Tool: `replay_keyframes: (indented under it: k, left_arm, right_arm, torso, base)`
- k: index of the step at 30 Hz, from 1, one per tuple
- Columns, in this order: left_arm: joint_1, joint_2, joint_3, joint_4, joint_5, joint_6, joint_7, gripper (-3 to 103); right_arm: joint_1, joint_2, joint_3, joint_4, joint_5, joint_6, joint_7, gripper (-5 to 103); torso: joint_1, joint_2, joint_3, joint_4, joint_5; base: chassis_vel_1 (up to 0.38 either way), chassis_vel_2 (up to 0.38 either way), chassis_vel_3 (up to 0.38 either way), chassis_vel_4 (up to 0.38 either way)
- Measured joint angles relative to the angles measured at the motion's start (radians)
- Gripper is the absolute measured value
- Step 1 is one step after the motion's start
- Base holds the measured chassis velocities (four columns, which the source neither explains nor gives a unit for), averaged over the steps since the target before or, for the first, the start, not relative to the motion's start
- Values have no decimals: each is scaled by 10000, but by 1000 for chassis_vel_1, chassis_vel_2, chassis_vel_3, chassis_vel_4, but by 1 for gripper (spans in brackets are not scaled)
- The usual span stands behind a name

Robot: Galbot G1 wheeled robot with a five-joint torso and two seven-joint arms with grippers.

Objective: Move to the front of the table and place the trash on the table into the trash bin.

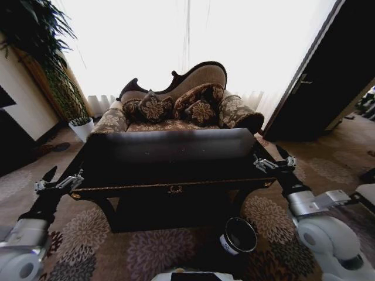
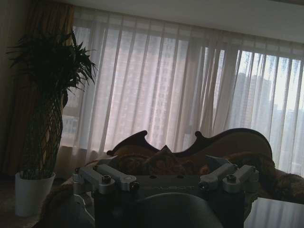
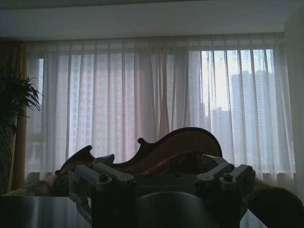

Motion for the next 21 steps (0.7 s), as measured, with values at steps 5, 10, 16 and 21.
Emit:
replay_keyframes:
  k: [5, 10, 16, 21]
  left_arm:
    - [-33, 0, 89, 59, 62, -17, 22, 100]
    - [-46, 2, 203, 95, 149, -29, 33, 100]
    - [-47, 56, 237, 114, 169, -43, 41, 100]
    - [-43, 65, 262, 115, 174, -47, 46, 100]
  right_arm:
    - [-51, -46, -60, -37, -21, 27, -339, 100]
    - [-94, -65, -62, -8, -9, 25, -514, 100]
    - [-191, -54, 19, 88, -1, 20, -744, 100]
    - [-233, -47, 54, 193, 13, -27, -866, 100]
  torso:
    - [0, 1, 0, 0, 0]
    - [0, 0, -1, 0, 0]
    - [1, 0, 0, 0, 0]
    - [2, -1, 0, 0, 0]
  base:
    - [0, 0, 0, 0]
    - [0, 0, 0, 0]
    - [0, 0, 0, 0]
    - [40, -35, -36, 48]
